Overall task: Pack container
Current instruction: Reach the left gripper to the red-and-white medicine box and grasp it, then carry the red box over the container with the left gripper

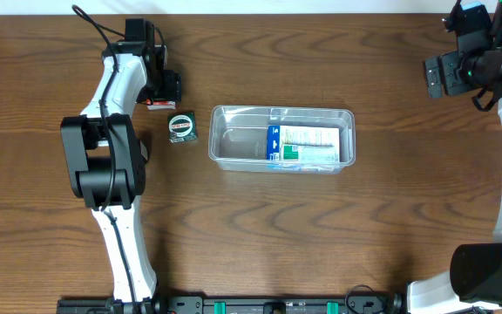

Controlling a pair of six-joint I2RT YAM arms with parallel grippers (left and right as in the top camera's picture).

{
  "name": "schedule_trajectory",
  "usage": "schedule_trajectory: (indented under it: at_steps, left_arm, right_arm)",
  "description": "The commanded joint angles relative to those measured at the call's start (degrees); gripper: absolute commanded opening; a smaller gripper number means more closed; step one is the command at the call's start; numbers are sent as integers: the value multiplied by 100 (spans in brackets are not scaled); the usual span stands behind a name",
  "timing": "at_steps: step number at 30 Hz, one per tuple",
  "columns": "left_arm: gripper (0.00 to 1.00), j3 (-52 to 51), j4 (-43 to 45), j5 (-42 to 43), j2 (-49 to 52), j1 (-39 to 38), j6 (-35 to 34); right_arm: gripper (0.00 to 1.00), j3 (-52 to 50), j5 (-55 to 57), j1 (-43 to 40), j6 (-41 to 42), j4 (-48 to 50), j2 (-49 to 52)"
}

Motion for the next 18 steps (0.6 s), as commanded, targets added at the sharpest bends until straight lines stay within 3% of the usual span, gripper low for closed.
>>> schedule_trajectory:
  at_steps: [1, 9, 18]
  left_arm:
    - [72, 79, -15, -66, 20, 20, -33]
    - [68, 120, -197, -68, -170, 17, -79]
    - [66, 138, -372, -61, -1049, 17, -350]
  right_arm:
    - [99, -2, -4, -20, 87, -2, -13]
    - [99, -2, -4, -20, 87, -4, -13]
    - [99, -2, -4, -20, 87, -2, -13]
